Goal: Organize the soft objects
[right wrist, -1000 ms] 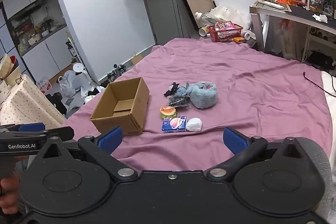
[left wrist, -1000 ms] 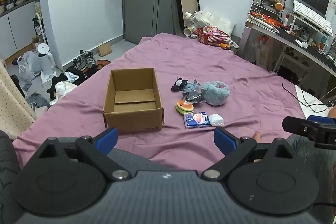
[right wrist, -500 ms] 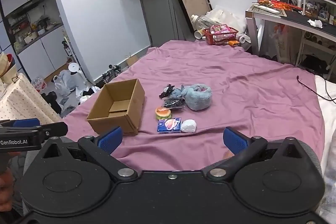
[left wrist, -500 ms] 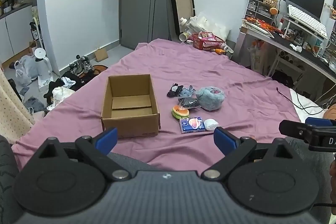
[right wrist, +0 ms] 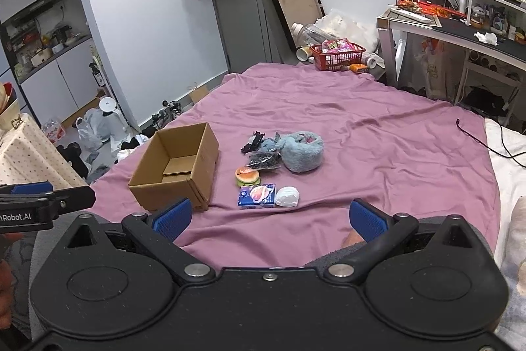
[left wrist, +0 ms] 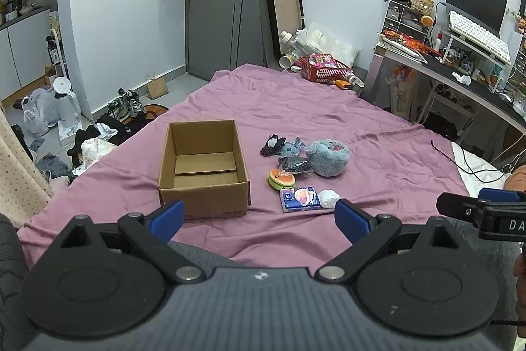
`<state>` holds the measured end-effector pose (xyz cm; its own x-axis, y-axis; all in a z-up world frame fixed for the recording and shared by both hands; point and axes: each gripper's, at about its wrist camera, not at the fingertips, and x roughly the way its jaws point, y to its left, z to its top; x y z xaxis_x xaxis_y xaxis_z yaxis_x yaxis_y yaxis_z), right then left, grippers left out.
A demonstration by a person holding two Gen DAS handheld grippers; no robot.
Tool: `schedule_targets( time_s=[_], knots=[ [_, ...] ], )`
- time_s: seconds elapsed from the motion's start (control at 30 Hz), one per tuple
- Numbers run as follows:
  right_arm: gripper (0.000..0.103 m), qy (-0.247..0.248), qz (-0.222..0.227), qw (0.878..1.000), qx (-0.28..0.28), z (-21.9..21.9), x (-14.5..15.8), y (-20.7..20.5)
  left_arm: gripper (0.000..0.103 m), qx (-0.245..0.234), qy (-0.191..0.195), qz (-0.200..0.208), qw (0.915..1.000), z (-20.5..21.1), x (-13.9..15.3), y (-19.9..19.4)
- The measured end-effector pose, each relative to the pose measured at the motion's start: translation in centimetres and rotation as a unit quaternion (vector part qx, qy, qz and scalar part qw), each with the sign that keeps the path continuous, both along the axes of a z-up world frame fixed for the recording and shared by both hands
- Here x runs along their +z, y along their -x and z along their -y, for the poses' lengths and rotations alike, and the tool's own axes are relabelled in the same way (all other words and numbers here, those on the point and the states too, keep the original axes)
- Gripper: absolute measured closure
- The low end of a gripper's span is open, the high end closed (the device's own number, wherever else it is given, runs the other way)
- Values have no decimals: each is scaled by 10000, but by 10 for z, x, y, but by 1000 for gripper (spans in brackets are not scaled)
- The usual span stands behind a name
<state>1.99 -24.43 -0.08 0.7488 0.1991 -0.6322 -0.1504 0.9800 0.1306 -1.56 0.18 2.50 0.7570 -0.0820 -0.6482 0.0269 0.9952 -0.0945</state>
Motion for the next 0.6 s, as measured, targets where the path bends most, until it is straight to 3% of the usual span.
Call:
schedule_targets(
  time_s=[0.6],
  knots=[
    [0,83,87,9999,-4,-2,4,4,6,11,44,73,10000,-3,1,4]
  ],
)
